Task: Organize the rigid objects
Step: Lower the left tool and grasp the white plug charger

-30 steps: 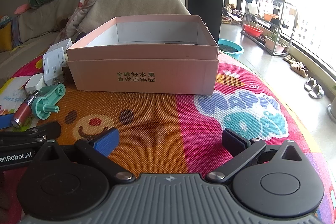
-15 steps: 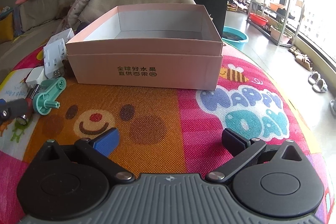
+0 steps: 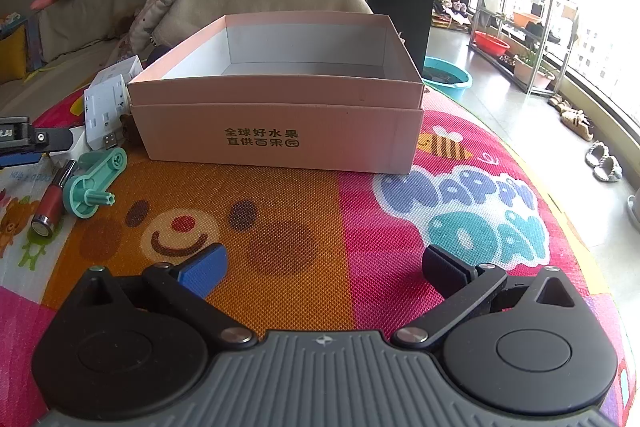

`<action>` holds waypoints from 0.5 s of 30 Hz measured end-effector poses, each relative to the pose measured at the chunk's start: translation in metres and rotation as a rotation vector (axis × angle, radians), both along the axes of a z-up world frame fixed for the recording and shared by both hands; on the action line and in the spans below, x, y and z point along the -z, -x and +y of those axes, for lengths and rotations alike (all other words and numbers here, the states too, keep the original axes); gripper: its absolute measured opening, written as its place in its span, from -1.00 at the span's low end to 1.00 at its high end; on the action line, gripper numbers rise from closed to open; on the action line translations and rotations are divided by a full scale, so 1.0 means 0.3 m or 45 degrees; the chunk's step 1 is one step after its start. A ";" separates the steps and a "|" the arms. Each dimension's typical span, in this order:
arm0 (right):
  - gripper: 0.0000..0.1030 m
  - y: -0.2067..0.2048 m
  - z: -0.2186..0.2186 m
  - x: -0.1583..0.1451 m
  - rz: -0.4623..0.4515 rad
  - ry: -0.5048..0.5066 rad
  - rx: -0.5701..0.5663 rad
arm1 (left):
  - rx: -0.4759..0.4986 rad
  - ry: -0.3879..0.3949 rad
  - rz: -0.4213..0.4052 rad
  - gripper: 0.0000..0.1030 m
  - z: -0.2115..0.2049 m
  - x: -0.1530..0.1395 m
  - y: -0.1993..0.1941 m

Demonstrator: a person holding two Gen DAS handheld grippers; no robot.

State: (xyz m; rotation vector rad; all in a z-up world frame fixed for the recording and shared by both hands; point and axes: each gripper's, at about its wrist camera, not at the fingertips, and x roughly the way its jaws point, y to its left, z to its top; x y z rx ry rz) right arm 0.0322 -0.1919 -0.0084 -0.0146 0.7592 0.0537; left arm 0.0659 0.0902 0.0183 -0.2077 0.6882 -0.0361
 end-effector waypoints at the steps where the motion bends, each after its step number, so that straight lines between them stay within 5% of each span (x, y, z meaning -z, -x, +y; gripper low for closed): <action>1: 1.00 0.000 0.001 0.000 0.000 0.001 0.000 | -0.004 0.001 0.015 0.24 0.000 0.012 -0.017; 4: 1.00 -0.001 -0.001 -0.001 0.005 -0.009 -0.001 | 0.023 -0.030 -0.030 -0.16 -0.007 0.018 -0.029; 15: 1.00 0.000 -0.011 -0.009 0.026 -0.019 -0.051 | 0.111 0.057 -0.072 -0.23 0.085 0.014 0.284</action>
